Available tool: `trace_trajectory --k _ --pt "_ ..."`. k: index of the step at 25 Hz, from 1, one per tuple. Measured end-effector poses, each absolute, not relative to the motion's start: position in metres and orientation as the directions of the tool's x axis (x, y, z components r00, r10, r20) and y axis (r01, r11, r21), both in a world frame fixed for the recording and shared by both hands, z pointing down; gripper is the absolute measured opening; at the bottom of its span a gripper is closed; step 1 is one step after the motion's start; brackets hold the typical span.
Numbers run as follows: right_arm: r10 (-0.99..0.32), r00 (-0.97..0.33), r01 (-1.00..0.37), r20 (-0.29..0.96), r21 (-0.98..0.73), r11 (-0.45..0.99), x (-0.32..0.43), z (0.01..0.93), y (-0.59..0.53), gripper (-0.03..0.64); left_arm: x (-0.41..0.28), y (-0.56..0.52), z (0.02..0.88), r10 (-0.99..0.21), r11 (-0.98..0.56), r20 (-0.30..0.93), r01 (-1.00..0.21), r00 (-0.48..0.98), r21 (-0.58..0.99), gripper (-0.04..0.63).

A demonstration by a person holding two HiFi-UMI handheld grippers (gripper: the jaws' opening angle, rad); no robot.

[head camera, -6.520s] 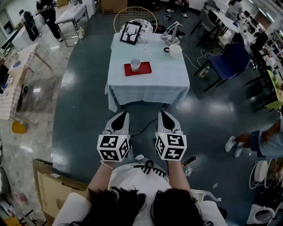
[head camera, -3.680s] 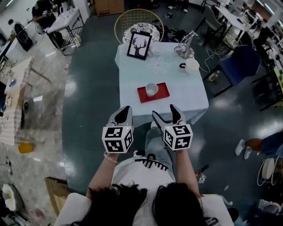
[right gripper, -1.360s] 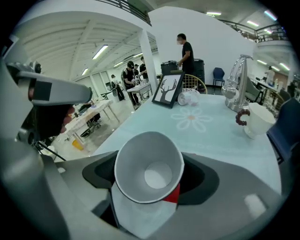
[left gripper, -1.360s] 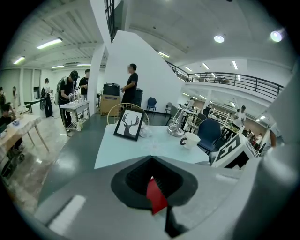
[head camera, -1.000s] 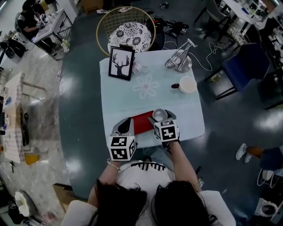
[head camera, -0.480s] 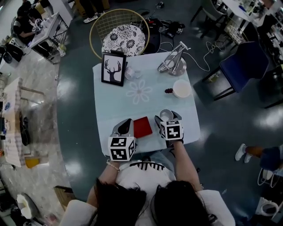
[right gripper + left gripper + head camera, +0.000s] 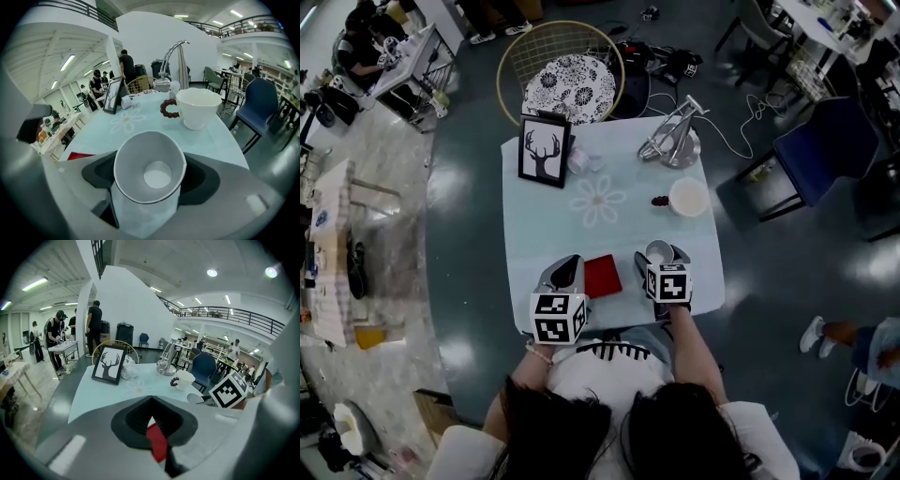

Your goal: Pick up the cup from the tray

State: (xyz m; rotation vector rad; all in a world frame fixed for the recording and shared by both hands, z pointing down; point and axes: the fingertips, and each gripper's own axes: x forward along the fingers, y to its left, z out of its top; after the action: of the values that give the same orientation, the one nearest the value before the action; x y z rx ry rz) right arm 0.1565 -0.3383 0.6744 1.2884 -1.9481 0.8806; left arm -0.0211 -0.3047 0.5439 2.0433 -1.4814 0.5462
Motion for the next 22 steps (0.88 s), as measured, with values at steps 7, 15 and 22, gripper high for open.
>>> trace_trajectory --k 7,15,22 --pt "-0.559 -0.352 -0.933 0.751 -0.231 0.277 0.154 0.667 -0.342 0.503 -0.020 -0.302 0.541 -0.729 -0.255 0.604 -0.947 0.320 0.195 0.000" --pt "-0.682 -0.378 -0.926 0.626 -0.257 0.276 0.155 0.608 -0.351 0.525 -0.018 -0.297 0.532 -0.746 -0.267 0.574 -0.942 0.336 0.204 0.000" --pt "-0.796 -0.350 -0.932 0.494 -0.269 0.243 0.166 0.544 -0.350 0.523 -0.019 -0.295 0.518 -0.771 -0.280 0.533 -0.937 0.350 0.210 0.000"
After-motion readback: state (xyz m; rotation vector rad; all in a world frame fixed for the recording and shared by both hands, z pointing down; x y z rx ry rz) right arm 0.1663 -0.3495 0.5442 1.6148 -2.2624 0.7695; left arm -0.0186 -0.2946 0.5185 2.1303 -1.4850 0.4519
